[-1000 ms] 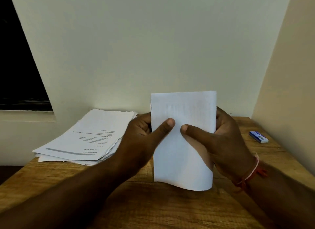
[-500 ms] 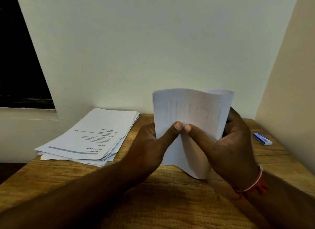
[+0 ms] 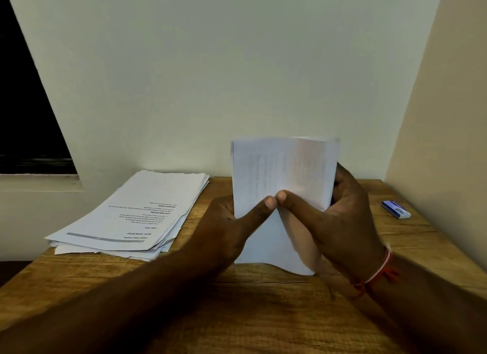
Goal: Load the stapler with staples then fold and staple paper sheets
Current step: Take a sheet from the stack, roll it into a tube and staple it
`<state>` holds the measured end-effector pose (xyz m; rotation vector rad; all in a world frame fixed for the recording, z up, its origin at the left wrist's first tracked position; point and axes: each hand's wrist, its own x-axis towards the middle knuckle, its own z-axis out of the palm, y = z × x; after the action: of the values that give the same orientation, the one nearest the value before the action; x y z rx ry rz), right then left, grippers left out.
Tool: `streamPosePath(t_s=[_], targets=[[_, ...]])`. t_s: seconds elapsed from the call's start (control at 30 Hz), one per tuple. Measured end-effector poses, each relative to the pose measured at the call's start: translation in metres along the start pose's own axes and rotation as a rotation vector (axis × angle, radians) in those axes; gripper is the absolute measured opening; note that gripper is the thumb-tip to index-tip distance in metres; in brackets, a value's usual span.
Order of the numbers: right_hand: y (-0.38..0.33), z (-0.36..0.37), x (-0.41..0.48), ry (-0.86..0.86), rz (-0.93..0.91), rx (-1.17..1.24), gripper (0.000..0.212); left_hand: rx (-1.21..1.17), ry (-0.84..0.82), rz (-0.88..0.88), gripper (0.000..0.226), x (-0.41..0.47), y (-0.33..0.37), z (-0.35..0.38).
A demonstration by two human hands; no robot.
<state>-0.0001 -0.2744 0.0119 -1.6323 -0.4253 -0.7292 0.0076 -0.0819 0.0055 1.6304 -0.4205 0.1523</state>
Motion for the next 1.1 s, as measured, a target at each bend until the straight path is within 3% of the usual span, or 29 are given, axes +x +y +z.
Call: streamPosePath(t_s=[0.37,0.77,0.83,0.97,1.1], targets=[[0.012,-0.005,0.002,-0.14,0.175,0.103,0.054,0.078,-0.124,-0.043,0.038,0.003,-0.014,-0.001],[0.013,-0.006,0.005,-0.102,0.206,0.087,0.054,0.103,-0.119,-0.013,0.035,0.006,-0.011,-0.006],[0.013,-0.008,0.008,-0.082,0.211,0.097,0.054,0.045,-0.074,0.01,0.028,0.009,-0.004,-0.011],[0.01,-0.014,0.014,-0.102,0.227,0.135,0.051,-0.166,0.075,0.145,0.041,0.023,0.006,-0.035],[0.006,-0.017,0.013,-0.237,0.264,0.22,0.054,-0.392,0.024,0.264,0.043,0.029,0.023,-0.058]])
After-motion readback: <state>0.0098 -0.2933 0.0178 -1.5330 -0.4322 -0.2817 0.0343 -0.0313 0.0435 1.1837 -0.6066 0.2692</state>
